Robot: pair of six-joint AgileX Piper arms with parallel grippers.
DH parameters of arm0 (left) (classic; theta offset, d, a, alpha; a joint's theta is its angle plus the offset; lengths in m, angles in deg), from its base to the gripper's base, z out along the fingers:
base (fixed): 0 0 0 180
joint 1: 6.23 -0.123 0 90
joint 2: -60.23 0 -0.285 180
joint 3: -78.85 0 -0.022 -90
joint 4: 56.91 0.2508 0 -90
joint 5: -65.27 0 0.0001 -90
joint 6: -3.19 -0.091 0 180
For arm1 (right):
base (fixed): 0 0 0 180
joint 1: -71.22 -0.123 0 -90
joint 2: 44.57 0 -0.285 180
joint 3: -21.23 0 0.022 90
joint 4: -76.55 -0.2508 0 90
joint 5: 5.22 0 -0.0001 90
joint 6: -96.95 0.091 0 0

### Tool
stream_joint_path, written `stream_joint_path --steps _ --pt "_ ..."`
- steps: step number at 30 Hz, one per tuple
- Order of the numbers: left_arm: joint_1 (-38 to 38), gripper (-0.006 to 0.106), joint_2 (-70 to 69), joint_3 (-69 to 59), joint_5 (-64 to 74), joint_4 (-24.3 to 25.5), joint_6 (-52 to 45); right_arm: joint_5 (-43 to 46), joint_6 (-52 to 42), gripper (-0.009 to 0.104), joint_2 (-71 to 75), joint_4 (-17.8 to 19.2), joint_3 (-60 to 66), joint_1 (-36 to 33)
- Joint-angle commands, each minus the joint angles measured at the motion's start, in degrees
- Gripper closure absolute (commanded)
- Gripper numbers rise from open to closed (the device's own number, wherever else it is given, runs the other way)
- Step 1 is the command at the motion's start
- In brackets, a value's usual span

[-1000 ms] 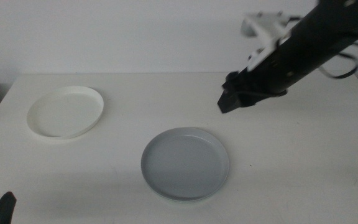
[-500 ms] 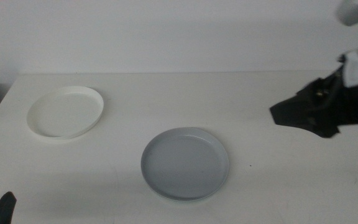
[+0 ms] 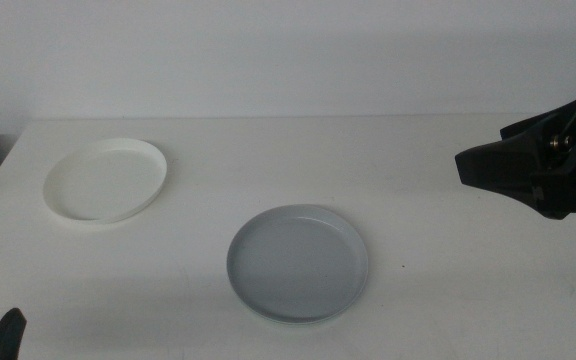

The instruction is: Stack the three bowls on top of each other.

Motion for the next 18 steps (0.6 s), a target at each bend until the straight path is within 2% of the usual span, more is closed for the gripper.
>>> stream_joint_path --steps 1,6,14,18 --pt "-0.09 -0.005 -0.74 0.28 -4.65 -0.41 0.68 2.84 -0.97 0.048 0.38 -0.93 -1.33 -0.03" --pt "-0.98 -0.005 -0.74 0.28 -4.65 -0.41 0.68 2.89 -0.97 0.048 0.25 -0.72 -1.33 -0.03" --pt "-11.96 -0.005 -0.08 0.78 -5.34 -1.90 1.97 2.96 -0.97 0.048 0.25 -0.69 -1.33 -0.03" --pt "-15.88 -0.005 4.22 4.60 -3.71 -4.74 4.83 2.96 -0.97 0.048 0.25 -0.75 -1.33 -0.03"
